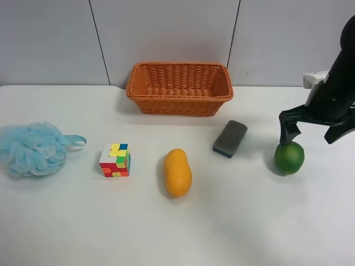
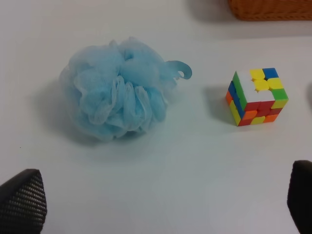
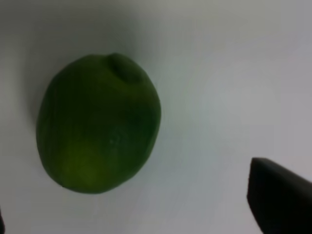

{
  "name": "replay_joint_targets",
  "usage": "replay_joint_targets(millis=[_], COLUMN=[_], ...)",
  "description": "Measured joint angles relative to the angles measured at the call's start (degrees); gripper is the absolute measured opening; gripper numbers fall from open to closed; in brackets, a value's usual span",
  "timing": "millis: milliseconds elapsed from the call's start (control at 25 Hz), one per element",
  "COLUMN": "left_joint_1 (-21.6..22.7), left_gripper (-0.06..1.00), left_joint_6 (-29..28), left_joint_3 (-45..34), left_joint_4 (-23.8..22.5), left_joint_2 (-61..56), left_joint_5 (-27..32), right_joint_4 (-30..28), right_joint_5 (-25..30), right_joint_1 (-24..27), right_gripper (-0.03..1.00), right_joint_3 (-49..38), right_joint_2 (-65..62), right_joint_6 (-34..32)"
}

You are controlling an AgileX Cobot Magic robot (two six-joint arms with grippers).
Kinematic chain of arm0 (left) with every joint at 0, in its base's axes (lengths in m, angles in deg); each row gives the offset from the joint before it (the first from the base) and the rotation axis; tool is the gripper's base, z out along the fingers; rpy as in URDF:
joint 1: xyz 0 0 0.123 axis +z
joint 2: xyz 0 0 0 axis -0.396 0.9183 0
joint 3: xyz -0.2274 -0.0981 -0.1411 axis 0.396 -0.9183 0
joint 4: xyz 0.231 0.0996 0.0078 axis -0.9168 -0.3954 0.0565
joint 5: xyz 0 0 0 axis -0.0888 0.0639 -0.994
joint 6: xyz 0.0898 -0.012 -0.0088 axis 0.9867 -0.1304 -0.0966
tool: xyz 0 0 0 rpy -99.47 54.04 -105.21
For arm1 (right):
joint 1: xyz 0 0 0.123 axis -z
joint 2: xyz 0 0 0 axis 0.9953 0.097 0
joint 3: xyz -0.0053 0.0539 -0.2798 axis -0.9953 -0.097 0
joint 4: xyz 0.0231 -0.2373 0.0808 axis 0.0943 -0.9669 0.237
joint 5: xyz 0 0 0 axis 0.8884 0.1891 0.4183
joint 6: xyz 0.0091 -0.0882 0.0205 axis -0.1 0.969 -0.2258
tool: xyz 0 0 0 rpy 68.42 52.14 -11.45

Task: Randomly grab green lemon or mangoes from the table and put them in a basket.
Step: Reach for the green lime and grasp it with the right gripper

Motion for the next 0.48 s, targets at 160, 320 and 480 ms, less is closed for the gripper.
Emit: replay_joint_targets(millis=[160, 320, 480], left_joint_1=[0.00, 0.00, 0.00], left_gripper=[0.99, 0.99, 0.99], left_joint_6=[0.00, 0.00, 0.00], left_joint_3=[0.00, 0.00, 0.00], left_joint_4=[0.00, 0.00, 0.00], left_joint_2=[0.00, 0.00, 0.00], left_joint_5=[0.00, 0.00, 0.00], right_joint_4=[0.72, 0.72, 0.72], right_joint_5=[-1.80, -3.52, -4.90], right_joint_1=[0.00, 0.00, 0.00], right_gripper=[0.99, 0.99, 0.99], right_joint_3=[0.00, 0.00, 0.00], right_joint_2=[3.41, 7.02, 10.08], right_joint_6=[1.18, 1.65, 1.80])
